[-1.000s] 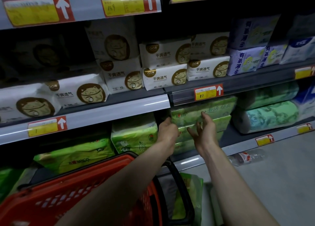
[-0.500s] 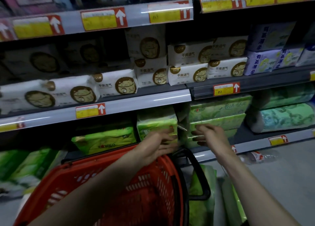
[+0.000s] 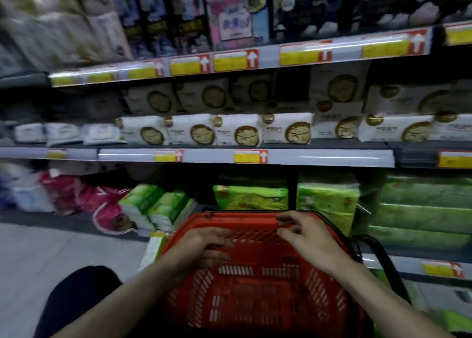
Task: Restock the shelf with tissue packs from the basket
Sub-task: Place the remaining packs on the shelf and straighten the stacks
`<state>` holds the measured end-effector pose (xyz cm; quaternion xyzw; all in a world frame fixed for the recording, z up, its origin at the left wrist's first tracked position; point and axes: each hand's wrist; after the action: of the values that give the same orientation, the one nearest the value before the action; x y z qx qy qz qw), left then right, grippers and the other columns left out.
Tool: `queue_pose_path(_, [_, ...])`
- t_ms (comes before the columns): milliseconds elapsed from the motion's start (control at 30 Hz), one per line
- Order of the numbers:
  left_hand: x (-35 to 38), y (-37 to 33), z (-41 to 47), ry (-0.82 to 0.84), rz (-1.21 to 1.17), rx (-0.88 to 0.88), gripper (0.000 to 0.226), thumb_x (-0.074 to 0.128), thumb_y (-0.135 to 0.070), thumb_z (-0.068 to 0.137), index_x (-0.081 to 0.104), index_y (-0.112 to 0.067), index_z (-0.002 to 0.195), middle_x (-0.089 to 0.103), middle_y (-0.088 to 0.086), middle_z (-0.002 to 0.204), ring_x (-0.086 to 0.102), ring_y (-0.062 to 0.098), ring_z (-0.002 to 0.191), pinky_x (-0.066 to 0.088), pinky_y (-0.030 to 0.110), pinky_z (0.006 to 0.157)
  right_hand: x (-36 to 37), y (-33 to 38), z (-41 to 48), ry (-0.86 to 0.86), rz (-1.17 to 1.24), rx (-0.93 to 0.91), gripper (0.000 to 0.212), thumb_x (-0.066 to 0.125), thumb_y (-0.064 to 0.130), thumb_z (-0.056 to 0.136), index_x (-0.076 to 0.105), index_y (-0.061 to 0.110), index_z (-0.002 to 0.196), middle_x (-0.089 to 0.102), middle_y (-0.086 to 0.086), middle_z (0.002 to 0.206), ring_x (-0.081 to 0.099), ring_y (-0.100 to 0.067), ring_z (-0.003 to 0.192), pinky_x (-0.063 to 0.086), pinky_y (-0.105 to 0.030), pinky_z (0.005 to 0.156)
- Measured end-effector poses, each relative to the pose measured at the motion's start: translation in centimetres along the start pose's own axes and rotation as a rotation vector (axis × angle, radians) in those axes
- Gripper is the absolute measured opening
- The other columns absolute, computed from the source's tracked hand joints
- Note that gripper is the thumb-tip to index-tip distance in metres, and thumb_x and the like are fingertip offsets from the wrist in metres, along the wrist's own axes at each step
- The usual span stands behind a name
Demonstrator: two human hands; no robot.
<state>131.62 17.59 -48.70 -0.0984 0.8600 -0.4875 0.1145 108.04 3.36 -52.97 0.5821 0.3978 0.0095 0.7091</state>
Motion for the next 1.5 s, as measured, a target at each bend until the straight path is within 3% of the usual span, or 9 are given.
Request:
queue_pose_path(300, [-8.2, 0.5, -5.9, -0.16, -0.078, 0.015, 0.029, 0.052, -0.012, 0.105, 0.064, -0.013, 0.132, 0.079, 0.008, 0.111, 0.078, 0.025, 0.091, 0.058, 0.037, 0.083, 7.0, 4.2, -1.2, 0.227, 0.015, -0.151, 0.048, 0.07, 0.035, 0.096, 0.056, 0.041, 0.141, 0.066, 0.022, 0.127, 0.067, 0.005, 0.106, 0.057, -0.033, 0.096])
queue_pose_path(467, [-9.5, 1.4, -4.3, -0.185, -0.018, 0.059, 0.025, 0.053, -0.011, 0.105, 0.067, -0.013, 0.127, 0.08, 0.008, 0.106, 0.078, 0.025, 0.087, 0.061, 0.036, 0.079, 8.8, 4.5, -1.3, 0.241, 0.017, -0.113, 0.036, 0.067, 0.036, 0.101, 0.061, 0.044, 0.135, 0.071, 0.017, 0.116, 0.068, 0.003, 0.104, 0.051, -0.013, 0.072])
queue_pose_path(667, [-11.3, 5.0, -1.7, -0.122, 0.03, 0.072, 0.021, 0.058, -0.001, 0.099, 0.072, -0.009, 0.113, 0.079, 0.017, 0.103, 0.073, 0.028, 0.08, 0.061, 0.031, 0.068, 12.2, 5.3, -0.2, 0.156, 0.026, -0.021, 0.024, 0.063, 0.041, 0.103, 0.071, 0.039, 0.126, 0.071, 0.02, 0.123, 0.064, 0.002, 0.114, 0.052, -0.028, 0.099])
queue_pose_path(833, [-16.0, 5.5, 0.3, -0.167, -0.016, 0.12, 0.026, 0.058, 0.004, 0.098, 0.071, -0.002, 0.12, 0.076, 0.025, 0.107, 0.07, 0.032, 0.08, 0.059, 0.03, 0.065, 17.2, 7.7, -0.4, 0.222, -0.038, -0.014, 0.024, 0.062, 0.04, 0.104, 0.071, 0.037, 0.125, 0.071, 0.023, 0.117, 0.063, 0.009, 0.106, 0.047, -0.017, 0.089])
queue_pose_path(967, [-20.6, 6.5, 1.9, -0.26, -0.099, 0.076, 0.022, 0.059, -0.001, 0.097, 0.074, -0.008, 0.111, 0.078, 0.017, 0.108, 0.075, 0.036, 0.094, 0.056, 0.051, 0.096, 21.6, 10.3, 0.1, 0.233, -0.041, -0.058, 0.025, 0.063, 0.038, 0.102, 0.072, 0.035, 0.125, 0.073, 0.02, 0.115, 0.067, 0.006, 0.1, 0.051, -0.017, 0.088])
queue_pose_path(1133, [-25.5, 7.1, 4.4, -0.386, -0.191, -0.007, 0.017, 0.055, -0.014, 0.101, 0.071, -0.013, 0.107, 0.077, 0.011, 0.109, 0.073, 0.031, 0.098, 0.056, 0.037, 0.082, 26.6, 14.0, 2.1, 0.279, -0.065, -0.142, 0.028, 0.063, 0.029, 0.101, 0.072, 0.028, 0.127, 0.073, 0.012, 0.121, 0.065, 0.001, 0.11, 0.05, -0.021, 0.095])
queue_pose_path(1267, [-28.5, 9.9, 7.1, -0.478, 0.18, -0.094, 0.019, 0.059, -0.018, 0.089, 0.07, -0.006, 0.099, 0.075, 0.021, 0.106, 0.072, 0.033, 0.084, 0.052, 0.034, 0.071, 30.5, 16.2, 4.9, 0.365, -0.2, -0.214, 0.037, 0.06, 0.031, 0.098, 0.067, 0.024, 0.133, 0.069, 0.0, 0.128, 0.064, -0.016, 0.112, 0.052, -0.033, 0.089])
queue_pose_path(1367, [-28.7, 13.5, 8.4, -0.394, 0.73, -0.239, 0.044, 0.062, -0.025, 0.091, 0.06, -0.004, 0.129, 0.064, 0.021, 0.128, 0.066, 0.037, 0.114, 0.054, 0.036, 0.081, 33.5, 16.8, 8.0, 0.479, -0.446, -0.256, 0.04, 0.061, 0.032, 0.097, 0.064, 0.019, 0.134, 0.064, -0.008, 0.13, 0.061, -0.026, 0.112, 0.048, -0.035, 0.083])
queue_pose_path(1500, [-27.2, 18.8, 10.1, -0.308, 0.938, -0.302, 0.058, 0.068, -0.038, 0.089, 0.055, -0.005, 0.135, 0.061, 0.017, 0.135, 0.062, 0.034, 0.123, 0.052, 0.037, 0.093, 36.9, 16.8, 11.1, 0.609, -0.768, -0.218, 0.033, 0.062, 0.032, 0.096, 0.064, 0.008, 0.119, 0.062, -0.019, 0.127, 0.061, -0.039, 0.117, 0.04, -0.034, 0.076])
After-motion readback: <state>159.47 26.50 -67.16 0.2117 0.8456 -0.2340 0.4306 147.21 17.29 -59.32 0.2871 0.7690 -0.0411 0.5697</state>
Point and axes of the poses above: each hand's wrist, its own z-axis towards the middle knuckle, its own x-axis out of the palm, y = z × x
